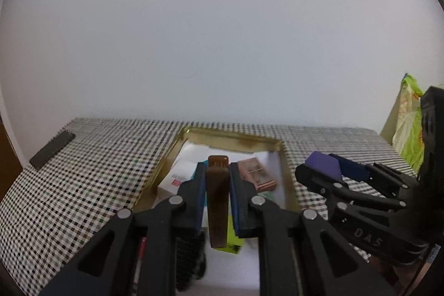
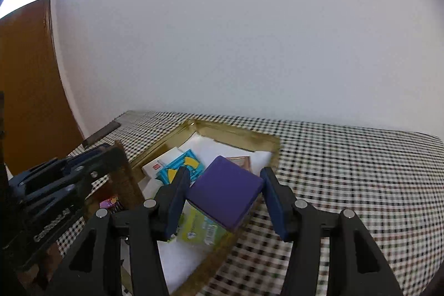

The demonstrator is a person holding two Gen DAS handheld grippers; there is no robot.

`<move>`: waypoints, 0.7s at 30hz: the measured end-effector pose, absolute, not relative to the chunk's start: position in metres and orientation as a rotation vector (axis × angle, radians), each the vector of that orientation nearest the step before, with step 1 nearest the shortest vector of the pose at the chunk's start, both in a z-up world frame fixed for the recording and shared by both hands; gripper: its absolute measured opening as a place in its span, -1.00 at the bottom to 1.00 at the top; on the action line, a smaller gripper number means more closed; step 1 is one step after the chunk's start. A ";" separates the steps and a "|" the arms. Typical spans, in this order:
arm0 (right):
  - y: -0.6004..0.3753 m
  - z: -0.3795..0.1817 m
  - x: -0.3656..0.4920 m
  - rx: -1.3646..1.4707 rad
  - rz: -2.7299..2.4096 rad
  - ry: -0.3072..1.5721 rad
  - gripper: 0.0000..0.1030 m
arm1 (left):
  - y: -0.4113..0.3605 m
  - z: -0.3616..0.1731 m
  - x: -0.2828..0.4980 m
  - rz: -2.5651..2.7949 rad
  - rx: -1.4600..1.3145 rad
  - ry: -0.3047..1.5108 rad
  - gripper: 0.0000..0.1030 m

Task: Organize rigid objects
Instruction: 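Lower the bar and cube into the tray and open both tools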

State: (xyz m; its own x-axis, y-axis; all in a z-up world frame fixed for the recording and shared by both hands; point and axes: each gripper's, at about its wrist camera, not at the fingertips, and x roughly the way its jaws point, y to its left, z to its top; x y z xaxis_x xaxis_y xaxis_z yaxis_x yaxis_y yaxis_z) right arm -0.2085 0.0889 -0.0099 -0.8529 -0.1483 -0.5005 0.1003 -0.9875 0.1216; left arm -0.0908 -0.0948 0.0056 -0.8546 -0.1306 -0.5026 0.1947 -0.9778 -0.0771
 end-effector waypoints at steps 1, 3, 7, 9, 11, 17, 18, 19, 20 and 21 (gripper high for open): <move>0.085 -0.013 -0.215 0.810 -2.889 -0.129 0.08 | -0.098 0.003 -0.094 -2.862 0.781 0.190 -0.73; 0.079 -0.018 -0.223 0.839 -2.867 -0.113 0.08 | -0.105 -0.003 -0.102 -2.847 0.829 0.205 -0.73; 0.064 -0.027 -0.239 0.875 -2.838 -0.097 0.08 | -0.113 -0.007 -0.111 -2.835 0.862 0.217 -0.70; 0.060 -0.031 -0.243 0.895 -2.803 -0.101 0.08 | -0.117 -0.012 -0.121 -2.838 0.915 0.235 -0.64; 0.060 -0.033 -0.245 0.907 -2.792 -0.103 0.13 | -0.118 -0.016 -0.127 -2.821 0.953 0.239 -0.50; 0.077 -0.032 -0.231 0.868 -2.810 -0.195 0.41 | -0.121 -0.015 -0.116 -2.796 0.904 0.245 0.36; 0.079 -0.032 -0.228 0.864 -2.813 -0.201 0.42 | -0.119 -0.013 -0.112 -2.807 0.890 0.242 0.38; 0.080 -0.032 -0.226 0.859 -2.813 -0.209 0.42 | -0.116 -0.011 -0.108 -2.813 0.882 0.235 0.39; 0.081 -0.031 -0.222 0.852 -2.814 -0.219 0.42 | -0.113 -0.010 -0.105 -2.815 0.876 0.219 0.39; 0.082 -0.031 -0.221 0.847 -2.820 -0.224 0.42 | -0.109 -0.009 -0.101 -2.812 0.867 0.193 0.41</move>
State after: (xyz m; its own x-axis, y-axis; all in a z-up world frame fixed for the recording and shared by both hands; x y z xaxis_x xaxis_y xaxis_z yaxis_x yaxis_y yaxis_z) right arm -0.2207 0.0818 -0.0311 -0.8193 -0.2223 -0.5286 0.1361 -0.9708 0.1974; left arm -0.1007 -0.1087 -0.0087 -0.8099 -0.1446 -0.5684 0.2210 -0.9729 -0.0674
